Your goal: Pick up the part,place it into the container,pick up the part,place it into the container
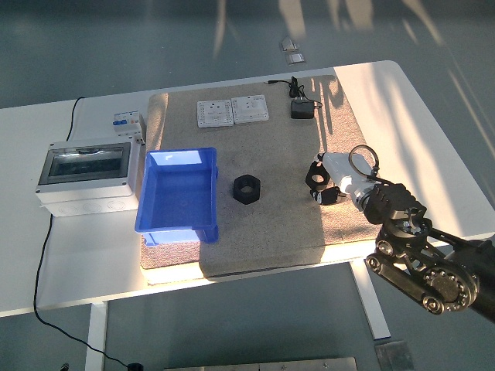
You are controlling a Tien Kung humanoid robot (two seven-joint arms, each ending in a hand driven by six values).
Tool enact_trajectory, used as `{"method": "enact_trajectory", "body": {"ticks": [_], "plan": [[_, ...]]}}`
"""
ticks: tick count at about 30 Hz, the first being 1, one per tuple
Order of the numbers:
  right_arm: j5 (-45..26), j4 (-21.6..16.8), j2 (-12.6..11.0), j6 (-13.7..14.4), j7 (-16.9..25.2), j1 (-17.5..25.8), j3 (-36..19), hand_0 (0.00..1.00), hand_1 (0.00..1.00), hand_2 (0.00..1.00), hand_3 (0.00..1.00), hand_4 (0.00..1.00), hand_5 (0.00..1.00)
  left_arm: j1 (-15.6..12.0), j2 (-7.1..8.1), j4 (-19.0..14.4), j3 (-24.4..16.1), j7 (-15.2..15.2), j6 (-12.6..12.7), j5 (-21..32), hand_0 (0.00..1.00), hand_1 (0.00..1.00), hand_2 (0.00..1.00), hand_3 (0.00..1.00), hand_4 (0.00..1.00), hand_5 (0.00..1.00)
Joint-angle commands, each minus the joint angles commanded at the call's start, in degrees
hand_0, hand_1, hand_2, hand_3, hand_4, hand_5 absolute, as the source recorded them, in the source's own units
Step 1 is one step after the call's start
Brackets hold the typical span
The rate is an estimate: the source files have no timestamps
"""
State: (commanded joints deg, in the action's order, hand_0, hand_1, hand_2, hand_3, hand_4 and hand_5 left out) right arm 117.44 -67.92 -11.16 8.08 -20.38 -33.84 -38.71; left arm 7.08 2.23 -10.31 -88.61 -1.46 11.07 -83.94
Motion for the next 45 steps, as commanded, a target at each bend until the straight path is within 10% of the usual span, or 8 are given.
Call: {"method": "enact_trajectory", "body": {"ticks": [10,19,21,25,26,31,32,45], "plan": [[-11.8,-0.2,5.3,10.4,11.4,-9.7,11.0,0.555,0.296,0.478,0.579,0.342,0.002,0.4,0.31,0.0,-0.2,-0.2,0.0,-0.5,0.669,0.655,0.694,0.669,0.731,0.79],[-15.4,1.3,8.5,6.4,15.9,-15.7,22.1,0.566,0.313,0.49,0.59,0.342,0.002,0.6,0.7,0.0,0.2,-0.1,0.2,1.0,0.669,0.656,0.694,0.669,0.732,0.792],[-15.2,2.2,9.2,5.6,15.9,-16.3,23.8,0.622,0.484,0.593,0.624,0.348,0.002,0.6,0.79,0.0,0.2,-0.1,0.2,1.0,0.669,0.655,0.694,0.669,0.732,0.793],[-15.5,3.6,9.9,4.2,15.4,-16.6,25.0,0.622,0.484,0.593,0.624,0.348,0.002,0.6,0.87,0.0,0.2,-0.2,0.2,0.9,0.669,0.655,0.694,0.669,0.732,0.793],[-15.7,3.9,10.0,4.0,15.4,-16.6,25.2,0.755,0.674,0.698,0.665,0.352,0.002,0.6,0.88,0.0,0.2,-0.2,0.2,1.0,0.669,0.656,0.695,0.669,0.732,0.792],[-19.3,4.9,10.1,5.0,16.1,-16.8,26.2,0.755,0.674,0.698,0.665,0.352,0.002,0.5,0.9,0.0,0.1,-0.1,0.2,0.9,0.669,0.656,0.695,0.669,0.732,0.792],[-20.0,5.0,10.1,5.3,16.3,-16.8,26.3,0.863,0.808,0.805,0.737,0.455,0.002,0.5,0.9,0.0,0.1,-0.1,0.3,1.1,0.669,0.655,0.694,0.67,0.732,0.792],[-20.8,5.3,10.1,4.4,15.3,-16.6,26.7,0.963,0.904,0.878,0.852,0.497,0.013,0.2,0.96,0.0,0.5,0.1,0.5,2.3,0.668,0.656,0.695,0.67,0.734,0.793]]}}
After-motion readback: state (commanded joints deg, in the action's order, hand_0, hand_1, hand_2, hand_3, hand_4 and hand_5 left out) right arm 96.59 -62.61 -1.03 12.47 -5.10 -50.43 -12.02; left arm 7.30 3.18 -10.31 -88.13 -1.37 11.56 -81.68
